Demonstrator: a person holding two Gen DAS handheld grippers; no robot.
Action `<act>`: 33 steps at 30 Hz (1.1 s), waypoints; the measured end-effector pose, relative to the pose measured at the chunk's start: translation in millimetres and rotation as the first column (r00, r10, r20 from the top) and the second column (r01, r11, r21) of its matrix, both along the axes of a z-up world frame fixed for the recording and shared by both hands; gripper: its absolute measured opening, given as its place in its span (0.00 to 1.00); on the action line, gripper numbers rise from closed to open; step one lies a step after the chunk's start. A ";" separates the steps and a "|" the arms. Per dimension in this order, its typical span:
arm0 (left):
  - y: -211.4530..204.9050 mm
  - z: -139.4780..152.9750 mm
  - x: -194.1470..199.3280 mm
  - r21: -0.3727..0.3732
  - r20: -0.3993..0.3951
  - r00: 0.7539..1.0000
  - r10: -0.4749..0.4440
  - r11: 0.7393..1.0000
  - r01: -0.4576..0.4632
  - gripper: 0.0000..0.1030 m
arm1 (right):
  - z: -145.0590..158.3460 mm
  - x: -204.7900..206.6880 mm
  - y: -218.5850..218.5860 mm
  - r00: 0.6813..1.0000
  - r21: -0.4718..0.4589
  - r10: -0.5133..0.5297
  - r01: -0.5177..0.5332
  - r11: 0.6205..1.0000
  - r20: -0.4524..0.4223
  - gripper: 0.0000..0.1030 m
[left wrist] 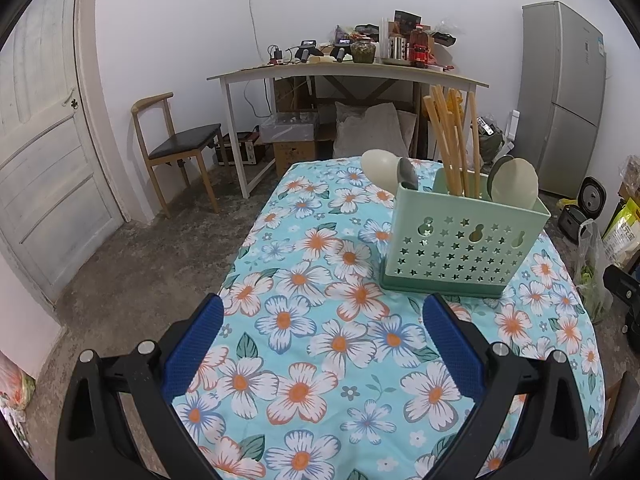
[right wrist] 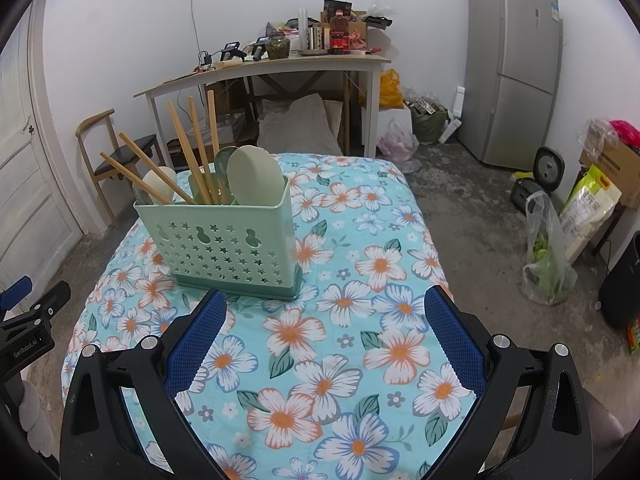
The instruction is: Organize utensils
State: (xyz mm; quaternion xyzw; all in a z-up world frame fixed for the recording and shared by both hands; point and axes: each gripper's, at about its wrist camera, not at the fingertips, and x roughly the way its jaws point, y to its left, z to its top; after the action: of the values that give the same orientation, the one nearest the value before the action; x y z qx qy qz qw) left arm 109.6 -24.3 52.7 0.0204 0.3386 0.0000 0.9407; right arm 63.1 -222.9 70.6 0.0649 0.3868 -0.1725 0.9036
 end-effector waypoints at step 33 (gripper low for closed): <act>-0.5 0.3 0.3 0.001 -0.001 1.000 -0.002 1.000 0.002 0.95 | -1.1 1.1 1.8 1.000 0.000 0.001 -0.001 1.000 0.000 0.92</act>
State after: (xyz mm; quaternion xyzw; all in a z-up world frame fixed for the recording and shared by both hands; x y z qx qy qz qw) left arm 109.8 -24.8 53.0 0.0213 0.3391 -0.0006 0.9405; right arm 64.1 -221.2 69.5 0.0649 0.3867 -0.1719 0.9037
